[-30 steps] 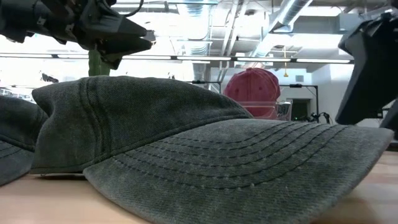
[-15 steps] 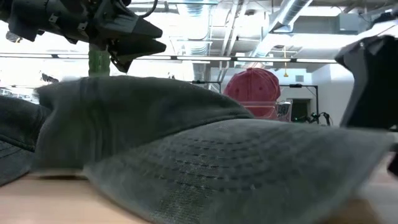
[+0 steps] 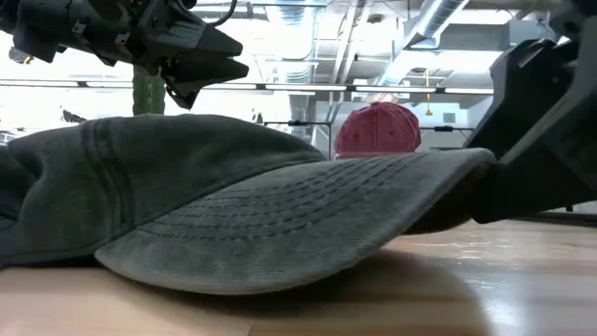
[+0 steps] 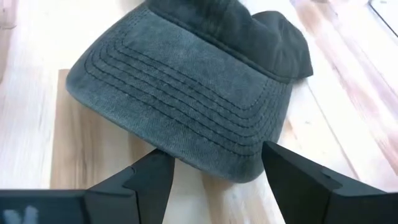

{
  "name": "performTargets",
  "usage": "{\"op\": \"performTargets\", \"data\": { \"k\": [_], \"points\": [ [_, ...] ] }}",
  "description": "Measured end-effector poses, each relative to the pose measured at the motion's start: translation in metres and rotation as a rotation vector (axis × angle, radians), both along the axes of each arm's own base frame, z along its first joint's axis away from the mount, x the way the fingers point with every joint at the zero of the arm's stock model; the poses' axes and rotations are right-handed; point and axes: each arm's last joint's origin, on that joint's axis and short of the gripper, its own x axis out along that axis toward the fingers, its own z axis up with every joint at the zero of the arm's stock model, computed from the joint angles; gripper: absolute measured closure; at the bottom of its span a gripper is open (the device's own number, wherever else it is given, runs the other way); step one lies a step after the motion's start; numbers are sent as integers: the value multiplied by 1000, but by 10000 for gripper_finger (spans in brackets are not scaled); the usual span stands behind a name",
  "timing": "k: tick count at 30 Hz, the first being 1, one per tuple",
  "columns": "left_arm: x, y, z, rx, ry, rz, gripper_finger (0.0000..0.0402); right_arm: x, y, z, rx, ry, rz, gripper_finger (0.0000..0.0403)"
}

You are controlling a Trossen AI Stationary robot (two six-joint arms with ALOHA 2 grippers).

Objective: Pick & Place hat
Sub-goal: Put the right black head cap into the left transparent bin

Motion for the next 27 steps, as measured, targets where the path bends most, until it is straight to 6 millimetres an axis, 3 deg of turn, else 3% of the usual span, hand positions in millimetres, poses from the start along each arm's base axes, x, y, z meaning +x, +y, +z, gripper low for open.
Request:
{"op": "performTargets", "data": {
  "k": [5, 11, 27],
  "points": [
    [0, 0, 0, 2, 0, 0, 253, 4, -2, 0, 53, 8, -15, 220],
    [0, 0, 0, 2, 1, 0, 253, 9, -5, 0, 79, 3, -33, 382],
    [0, 0, 0, 2, 1, 0, 253, 4, -11, 0, 78, -116, -211, 400]
  ]
}}
